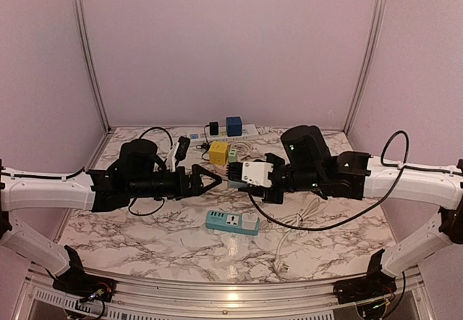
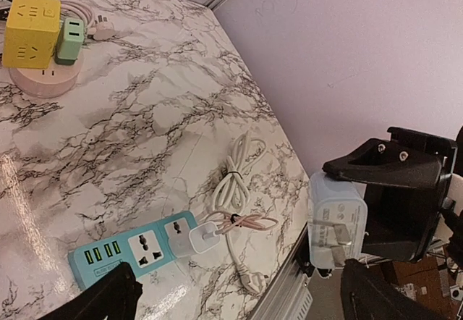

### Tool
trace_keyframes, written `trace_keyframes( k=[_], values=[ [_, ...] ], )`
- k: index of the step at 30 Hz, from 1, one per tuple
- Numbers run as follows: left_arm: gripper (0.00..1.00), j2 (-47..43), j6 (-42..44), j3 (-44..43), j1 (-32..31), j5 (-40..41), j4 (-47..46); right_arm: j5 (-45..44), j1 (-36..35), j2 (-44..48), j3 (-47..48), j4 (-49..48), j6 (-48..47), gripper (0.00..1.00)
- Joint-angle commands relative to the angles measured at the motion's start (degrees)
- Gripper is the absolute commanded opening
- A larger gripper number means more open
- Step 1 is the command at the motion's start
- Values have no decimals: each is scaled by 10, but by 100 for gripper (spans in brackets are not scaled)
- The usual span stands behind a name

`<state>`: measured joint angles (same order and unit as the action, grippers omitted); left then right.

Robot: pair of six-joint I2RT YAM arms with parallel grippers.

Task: Insert the plug
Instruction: Pass from the right arm to the left

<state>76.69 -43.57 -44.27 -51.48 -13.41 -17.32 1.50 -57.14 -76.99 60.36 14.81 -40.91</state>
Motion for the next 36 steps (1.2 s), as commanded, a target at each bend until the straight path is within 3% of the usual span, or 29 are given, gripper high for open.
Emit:
trace_keyframes(
  k=[1, 6, 14, 23, 24, 26, 28, 32, 36],
  values=[
    [99, 7, -9, -11, -1, -61, -74, -72, -29, -9, 16, -29, -22, 11],
    [96, 25, -10, -20, -6, -84, -97, -81, -45, -26, 28, -28, -27, 11],
    [80, 57, -8, -33, -10, -100, -102, -83, -63, -38, 44, -31, -31, 11],
    [21, 67, -9, -36, -10, -95, -113, -90, -69, -48, 53, -23, -34, 13],
    [16, 67, -8, -35, -10, -95, -116, -92, -69, -49, 53, -24, -33, 15],
    [6, 66, -8, -32, -11, -95, -120, -100, -69, -50, 52, -30, -14, 35],
    [1, 63, -4, -27, -10, -99, -128, -91, -69, -44, 49, -35, 6, 46],
    [0, 43, 19, -11, -11, -106, -154, -55, -69, -23, 42, -45, 74, 55],
    [0, 7, 60, 18, -11, -111, -191, 59, -68, 2, 40, -49, 174, 57]
  ],
)
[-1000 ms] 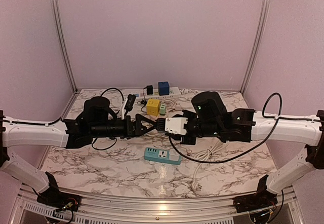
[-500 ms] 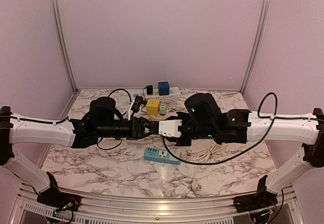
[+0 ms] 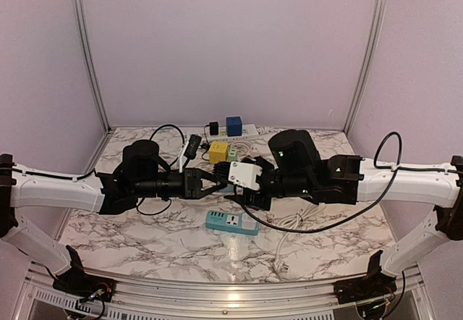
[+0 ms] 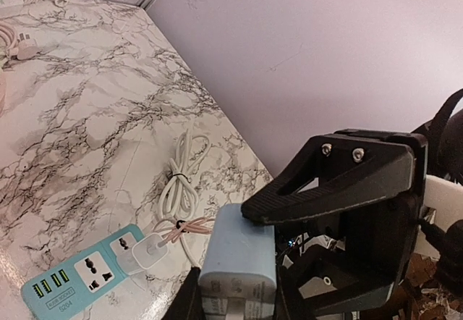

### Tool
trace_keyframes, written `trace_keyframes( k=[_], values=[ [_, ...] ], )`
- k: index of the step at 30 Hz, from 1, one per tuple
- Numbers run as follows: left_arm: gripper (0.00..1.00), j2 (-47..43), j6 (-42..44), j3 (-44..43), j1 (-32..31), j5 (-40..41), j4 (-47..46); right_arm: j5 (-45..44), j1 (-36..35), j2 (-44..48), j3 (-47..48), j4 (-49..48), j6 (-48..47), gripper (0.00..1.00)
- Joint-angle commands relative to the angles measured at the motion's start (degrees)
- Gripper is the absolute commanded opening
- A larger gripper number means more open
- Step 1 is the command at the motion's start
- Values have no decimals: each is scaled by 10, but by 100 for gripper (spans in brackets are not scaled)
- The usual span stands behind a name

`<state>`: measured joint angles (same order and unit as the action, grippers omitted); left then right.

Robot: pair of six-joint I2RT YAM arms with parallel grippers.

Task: Insert the plug
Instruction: Pass from the right arm to the left, then pass from the left arm to the right

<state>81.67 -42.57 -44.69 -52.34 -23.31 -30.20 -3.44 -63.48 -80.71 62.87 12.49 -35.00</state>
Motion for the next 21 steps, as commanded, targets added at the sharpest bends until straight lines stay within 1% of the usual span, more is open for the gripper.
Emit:
trace_keyframes(
  k=[1, 7, 12, 16, 21],
  values=[
    [0, -52, 61, 28, -3, -10, -66, 128, -4, 47, 13, -33, 146, 57],
    [0, -89, 95, 60, -4, -4, -92, 194, 6, 103, -21, -108, 303, 58],
    [0, -103, 115, 83, -13, -9, -138, 235, 40, 114, -30, -158, 421, 56],
    [0, -117, 128, 101, -23, -9, -180, 286, 60, 112, -53, -203, 477, 55],
    [0, -134, 157, 102, -37, 2, -167, 326, 66, 98, -82, -253, 544, 53]
  ],
)
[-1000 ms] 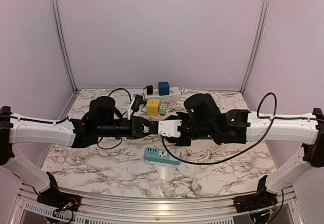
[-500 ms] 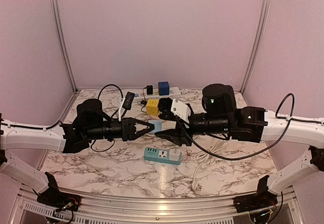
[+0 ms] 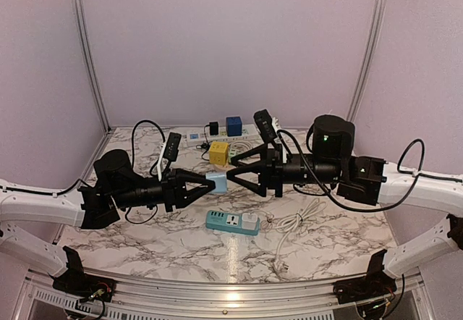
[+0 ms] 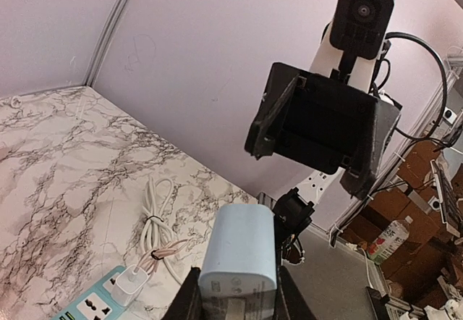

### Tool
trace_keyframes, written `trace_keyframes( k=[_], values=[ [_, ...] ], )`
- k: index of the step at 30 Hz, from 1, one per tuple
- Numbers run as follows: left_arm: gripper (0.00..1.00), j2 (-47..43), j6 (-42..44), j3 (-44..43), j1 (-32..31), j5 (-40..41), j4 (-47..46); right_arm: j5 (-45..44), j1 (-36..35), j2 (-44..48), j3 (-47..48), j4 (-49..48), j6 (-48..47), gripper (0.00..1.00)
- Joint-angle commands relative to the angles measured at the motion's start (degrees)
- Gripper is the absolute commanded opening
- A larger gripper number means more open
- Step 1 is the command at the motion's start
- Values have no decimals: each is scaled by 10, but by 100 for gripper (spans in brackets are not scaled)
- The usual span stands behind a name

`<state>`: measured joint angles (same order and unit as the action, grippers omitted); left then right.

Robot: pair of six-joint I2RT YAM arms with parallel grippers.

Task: Insert the plug
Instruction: Pass from the left arm to the right

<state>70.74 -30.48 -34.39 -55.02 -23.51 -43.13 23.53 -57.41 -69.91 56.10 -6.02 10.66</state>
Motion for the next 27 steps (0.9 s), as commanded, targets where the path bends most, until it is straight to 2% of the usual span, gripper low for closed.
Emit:
trace_keyframes(
  k=[1, 5, 12, 27],
  values=[
    [0, -27, 39, 0, -12, 6, -36, 67, 6, -14, -20, -83, 105, 53],
    [0, -31, 47, -1, -18, 7, -36, 100, 7, -29, -35, -137, 145, 50],
    [0, -32, 48, 0, -23, 7, -43, 117, 7, -45, -36, -150, 153, 44],
    [0, -46, 48, 13, -26, 10, -53, 70, 7, -38, -40, -131, 120, 46]
  ],
)
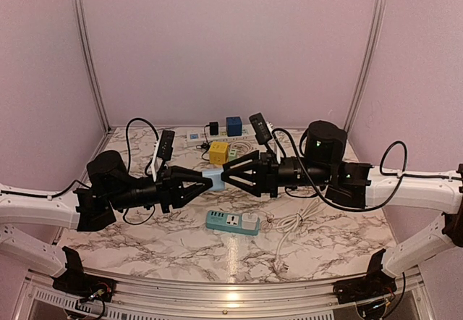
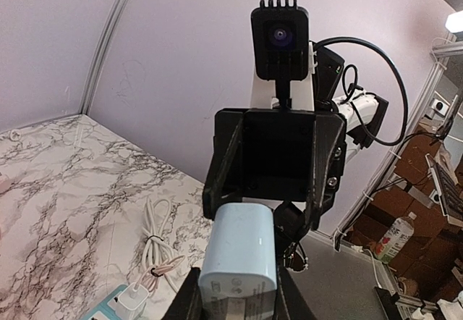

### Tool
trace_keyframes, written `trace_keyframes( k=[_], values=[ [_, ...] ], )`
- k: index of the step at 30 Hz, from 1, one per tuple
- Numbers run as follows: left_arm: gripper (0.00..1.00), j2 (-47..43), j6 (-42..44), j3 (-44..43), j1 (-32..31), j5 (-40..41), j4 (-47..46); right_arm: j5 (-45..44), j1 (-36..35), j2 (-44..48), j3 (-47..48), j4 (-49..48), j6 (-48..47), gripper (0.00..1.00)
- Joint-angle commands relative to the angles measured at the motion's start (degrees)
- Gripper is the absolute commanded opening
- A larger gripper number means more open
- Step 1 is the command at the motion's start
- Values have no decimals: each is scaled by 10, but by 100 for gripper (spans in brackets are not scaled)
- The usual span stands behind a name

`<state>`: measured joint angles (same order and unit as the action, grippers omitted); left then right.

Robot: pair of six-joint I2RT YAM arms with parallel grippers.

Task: Insert the plug
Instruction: Pass from the left arm to the right

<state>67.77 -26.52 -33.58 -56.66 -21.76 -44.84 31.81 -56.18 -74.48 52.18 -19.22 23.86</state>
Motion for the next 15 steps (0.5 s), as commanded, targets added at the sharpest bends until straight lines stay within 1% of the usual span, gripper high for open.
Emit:
trace_keyframes(
  k=[1, 6, 15],
  values=[
    [0, -17, 8, 7, -10, -5, -38, -16, -5, 12, -1, 3, -14, 46],
    [0, -14, 5, 7, -10, -5, -45, -17, -6, 20, 2, 14, -23, 47],
    [0, -14, 6, 3, -10, 0, -46, 25, -32, -23, 13, 14, -28, 46]
  ],
)
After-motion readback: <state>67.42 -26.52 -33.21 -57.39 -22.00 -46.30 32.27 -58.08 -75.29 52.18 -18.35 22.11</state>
